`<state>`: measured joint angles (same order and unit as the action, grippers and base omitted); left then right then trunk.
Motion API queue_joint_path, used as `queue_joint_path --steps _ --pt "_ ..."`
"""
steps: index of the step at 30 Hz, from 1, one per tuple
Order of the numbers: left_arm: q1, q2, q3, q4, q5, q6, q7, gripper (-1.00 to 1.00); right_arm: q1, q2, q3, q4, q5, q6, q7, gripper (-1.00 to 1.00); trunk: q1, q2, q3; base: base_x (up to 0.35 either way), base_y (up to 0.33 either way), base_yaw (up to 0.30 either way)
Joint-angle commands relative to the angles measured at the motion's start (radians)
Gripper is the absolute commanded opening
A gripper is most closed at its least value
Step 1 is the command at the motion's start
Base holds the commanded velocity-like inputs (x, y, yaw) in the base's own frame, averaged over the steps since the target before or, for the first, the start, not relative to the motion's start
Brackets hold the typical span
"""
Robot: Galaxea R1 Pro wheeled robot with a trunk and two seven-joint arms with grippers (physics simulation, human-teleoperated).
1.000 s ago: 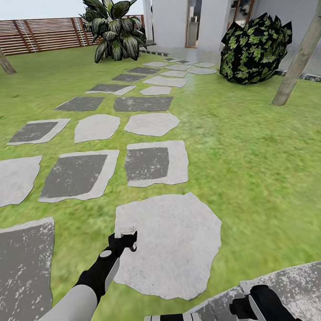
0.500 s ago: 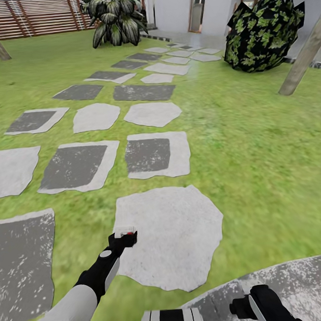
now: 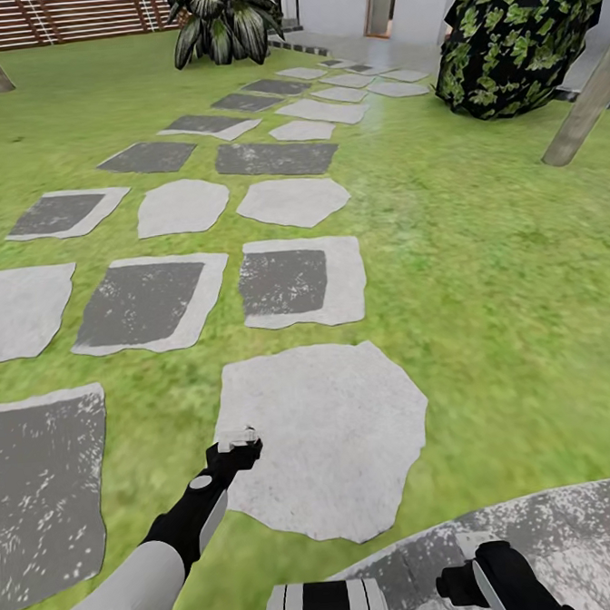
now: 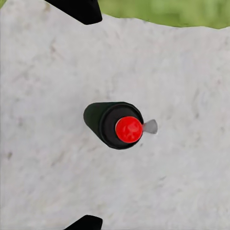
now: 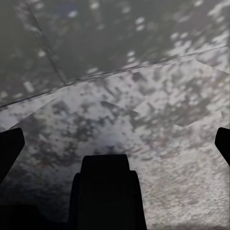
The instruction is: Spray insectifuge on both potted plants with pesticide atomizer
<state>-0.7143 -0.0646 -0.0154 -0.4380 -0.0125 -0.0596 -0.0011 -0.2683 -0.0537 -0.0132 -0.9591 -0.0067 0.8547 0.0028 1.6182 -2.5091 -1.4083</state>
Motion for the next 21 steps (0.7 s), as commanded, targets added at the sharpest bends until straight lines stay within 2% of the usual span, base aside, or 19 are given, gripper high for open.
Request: queue_joint_path --steps 1,21 --pt "0.0 0.0 -0.001 0.001 -0.001 -0.003 0.0 1.0 0.0 0.0 -0.001 -0.001 -0.001 0.004 0.0 1.0 0.0 0.0 -0.001 0.0 0.0 0.002" --pt "0.0 -0.001 -0.001 0.001 -0.001 -0.003 0.001 1.0 0.0 0.0 -0.001 -0.001 -0.001 0.004 0.0 1.0 0.0 0.0 -0.001 0.043 -0.032 0.0"
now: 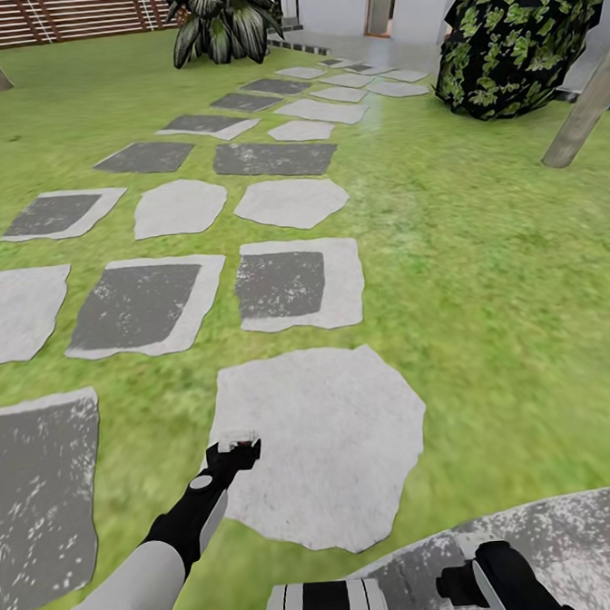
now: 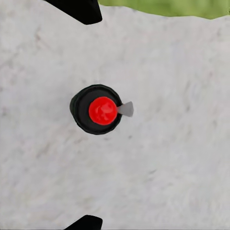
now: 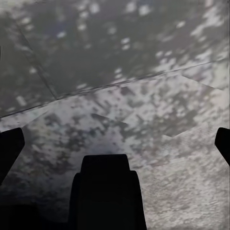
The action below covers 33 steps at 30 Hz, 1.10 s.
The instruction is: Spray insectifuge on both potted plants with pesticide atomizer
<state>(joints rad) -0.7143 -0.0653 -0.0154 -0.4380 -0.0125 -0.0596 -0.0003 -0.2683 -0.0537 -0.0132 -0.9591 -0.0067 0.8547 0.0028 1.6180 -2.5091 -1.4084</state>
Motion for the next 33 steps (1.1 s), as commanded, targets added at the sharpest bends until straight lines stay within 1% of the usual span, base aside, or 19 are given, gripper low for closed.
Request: queue_joint_path --steps 1,6,17,22,28,33 --pt "0.0 0.0 -0.001 0.001 -0.001 -0.003 0.0 1.0 0.0 0.0 -0.001 -0.001 -0.001 0.004 0.0 1.0 0.0 0.0 -0.001 0.163 -0.016 0.0" --pt "0.0 0.0 -0.001 0.001 -0.001 -0.003 0.0 1.0 0.0 0.0 -0.001 -0.001 -0.001 0.004 0.0 1.0 0.0 0.0 -0.001 0.09 -0.013 0.0" --pt "0.0 0.0 -0.001 0.001 -0.001 -0.003 0.0 1.0 0.0 0.0 -0.001 -0.001 -0.001 0.004 0.0 1.0 0.0 0.0 -0.001 0.004 -0.001 0.0" --pt "0.0 0.0 -0.001 0.001 -0.001 -0.003 0.0 1.0 0.0 0.0 -0.001 -0.001 -0.001 0.004 0.0 1.0 0.0 0.0 -0.005 0.0 0.0 0.012" --pt "0.0 0.0 -0.001 0.001 -0.001 -0.003 0.0 1.0 0.0 0.0 -0.001 -0.001 -0.001 0.004 0.0 1.0 0.003 -0.002 -0.036 0.0 0.0 0.08" --pt "0.0 -0.001 -0.001 0.001 -0.001 -0.003 0.0 1.0 0.0 0.0 -0.001 -0.001 -0.001 0.004 0.0 1.0 0.003 -0.002 -0.04 0.0 0.0 0.057"
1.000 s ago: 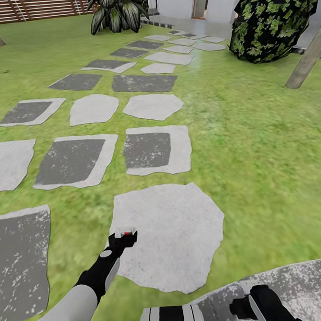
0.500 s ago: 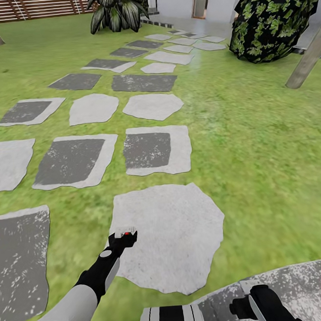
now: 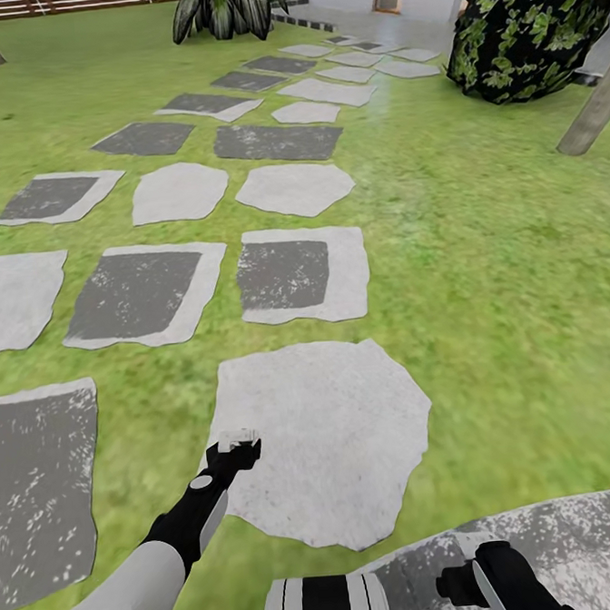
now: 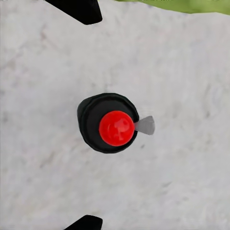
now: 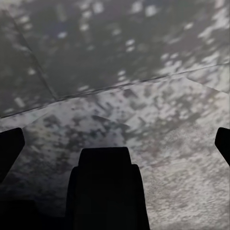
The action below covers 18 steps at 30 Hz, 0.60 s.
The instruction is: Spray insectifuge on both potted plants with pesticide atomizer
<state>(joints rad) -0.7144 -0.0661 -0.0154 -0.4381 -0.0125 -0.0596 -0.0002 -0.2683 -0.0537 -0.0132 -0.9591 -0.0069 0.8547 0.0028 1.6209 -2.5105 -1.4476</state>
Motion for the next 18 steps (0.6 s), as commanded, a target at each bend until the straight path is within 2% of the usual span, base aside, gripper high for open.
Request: queue_joint_path --steps 1,8,13,18 --pt "0.0 0.0 -0.001 0.001 -0.001 -0.003 0.0 1.0 0.0 0.0 -0.001 -0.001 -0.001 0.004 0.0 1.0 0.0 0.0 -0.001 0.0 0.0 0.015" --pt "0.0 0.0 -0.001 0.001 -0.001 -0.003 0.0 1.0 0.0 0.0 -0.001 -0.001 0.0 0.004 0.0 1.0 0.0 0.0 -0.002 0.0 0.0 0.005" --pt "0.0 0.0 -0.001 0.001 -0.001 -0.003 0.0 1.0 0.0 0.0 -0.001 -0.001 0.0 0.004 0.0 1.0 0.002 -0.001 -0.027 0.0 0.0 0.0" --pt "0.0 0.0 -0.001 0.001 -0.001 -0.003 0.0 1.0 0.0 0.0 -0.001 -0.001 0.0 0.004 0.0 1.0 0.002 -0.001 -0.03 0.0 0.0 0.0"
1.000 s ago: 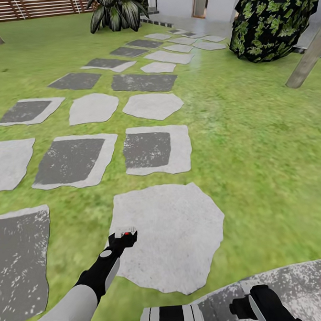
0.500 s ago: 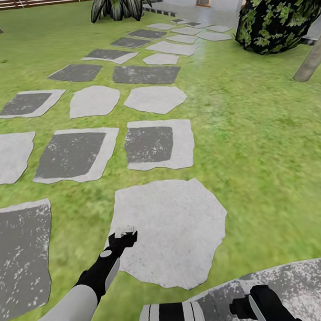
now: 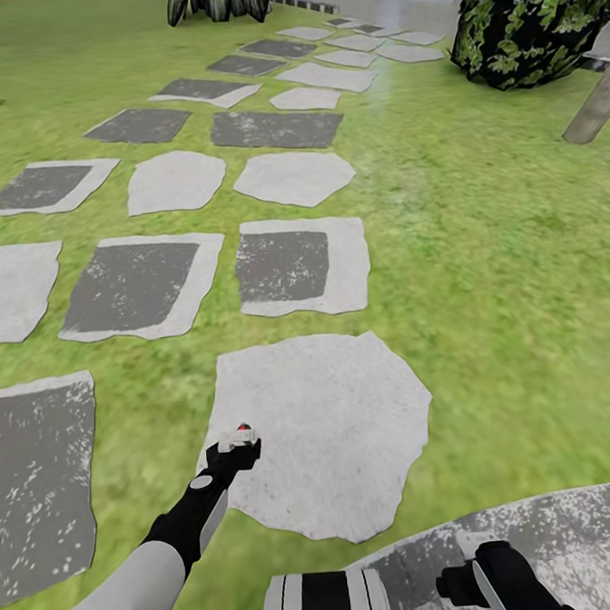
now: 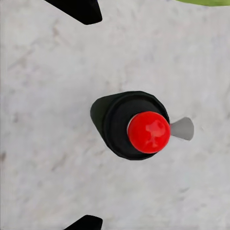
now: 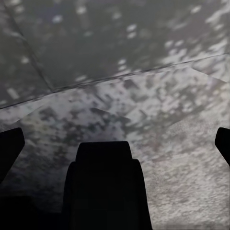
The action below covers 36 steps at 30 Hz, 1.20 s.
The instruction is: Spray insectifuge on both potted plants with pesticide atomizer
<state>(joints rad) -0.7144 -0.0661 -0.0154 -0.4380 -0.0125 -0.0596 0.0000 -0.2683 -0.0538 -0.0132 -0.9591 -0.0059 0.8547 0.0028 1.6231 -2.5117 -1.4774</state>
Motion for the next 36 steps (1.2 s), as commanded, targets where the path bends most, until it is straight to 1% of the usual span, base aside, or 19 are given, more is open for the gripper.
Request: queue_joint_path --steps 1,12,18,28,36 --pt "0.0 0.0 -0.001 0.001 -0.001 -0.003 0.0 1.0 0.0 0.0 -0.001 -0.001 -0.001 0.004 0.0 1.0 0.0 0.0 -0.001 0.0 0.0 0.0" --pt "0.0 -0.001 -0.003 0.001 -0.001 -0.003 0.0 1.0 0.0 0.0 -0.001 -0.001 0.0 0.004 0.0 1.0 0.0 0.0 -0.001 0.001 0.0 0.0" --pt "0.0 0.0 -0.002 -0.001 -0.001 -0.003 0.0 1.0 0.0 0.0 -0.001 -0.001 0.0 0.004 0.0 1.0 0.0 0.0 -0.001 0.109 -0.03 0.0" --pt "0.0 0.0 -0.001 -0.001 -0.001 -0.003 0.0 1.0 0.0 0.0 -0.001 -0.001 0.0 0.004 0.0 1.0 0.0 0.0 -0.001 0.013 -0.004 0.0" --pt "0.0 0.0 -0.001 -0.001 -0.001 -0.003 0.0 1.0 0.0 0.0 -0.001 -0.001 -0.001 0.004 0.0 1.0 0.0 0.0 -0.007 0.0 0.0 0.0"
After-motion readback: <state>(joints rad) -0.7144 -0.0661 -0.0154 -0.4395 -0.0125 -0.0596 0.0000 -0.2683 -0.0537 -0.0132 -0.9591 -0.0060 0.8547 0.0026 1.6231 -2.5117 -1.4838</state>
